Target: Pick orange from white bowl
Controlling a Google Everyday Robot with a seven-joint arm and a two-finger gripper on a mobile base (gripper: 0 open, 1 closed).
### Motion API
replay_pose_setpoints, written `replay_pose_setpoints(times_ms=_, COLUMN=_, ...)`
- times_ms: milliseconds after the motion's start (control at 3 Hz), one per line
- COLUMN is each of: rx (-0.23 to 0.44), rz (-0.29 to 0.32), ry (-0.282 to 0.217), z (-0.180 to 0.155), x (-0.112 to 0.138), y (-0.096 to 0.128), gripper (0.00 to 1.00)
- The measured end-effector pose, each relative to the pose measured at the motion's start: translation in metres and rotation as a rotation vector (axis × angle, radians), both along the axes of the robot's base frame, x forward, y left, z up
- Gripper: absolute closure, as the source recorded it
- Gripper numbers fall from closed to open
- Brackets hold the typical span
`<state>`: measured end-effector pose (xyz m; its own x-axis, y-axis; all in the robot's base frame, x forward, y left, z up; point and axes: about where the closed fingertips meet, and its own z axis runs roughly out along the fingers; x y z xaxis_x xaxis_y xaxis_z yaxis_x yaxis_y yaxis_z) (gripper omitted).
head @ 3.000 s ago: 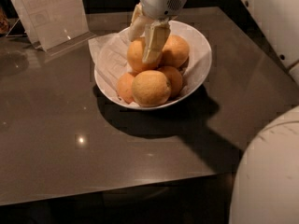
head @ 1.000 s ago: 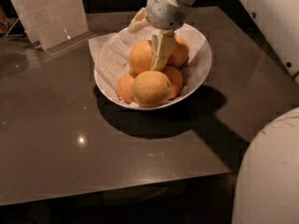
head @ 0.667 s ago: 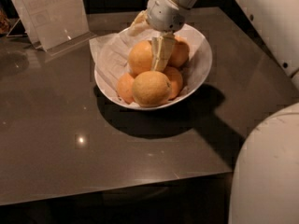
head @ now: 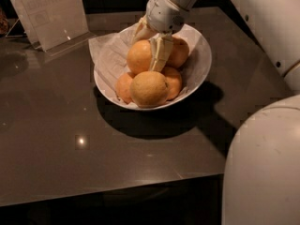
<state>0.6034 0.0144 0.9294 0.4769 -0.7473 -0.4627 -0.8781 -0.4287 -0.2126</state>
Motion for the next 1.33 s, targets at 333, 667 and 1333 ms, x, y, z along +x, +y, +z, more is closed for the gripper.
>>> replay_pose_setpoints(times_ms=333, rx=0.000, rz=0.000, ry=0.000, z=0.001, x=-0.001, y=0.000, gripper=0.81)
replay_pose_setpoints(times_ms=667, rx=0.052, rz=-0.050, ry=0.011, z=0.000, x=-0.010, y=-0.002, gripper=1.00)
replay_pose_setpoints(times_ms=1333, rx=0.090, rz=-0.089, ry=-0.027, z=0.004, x=-0.017, y=-0.001, gripper=1.00)
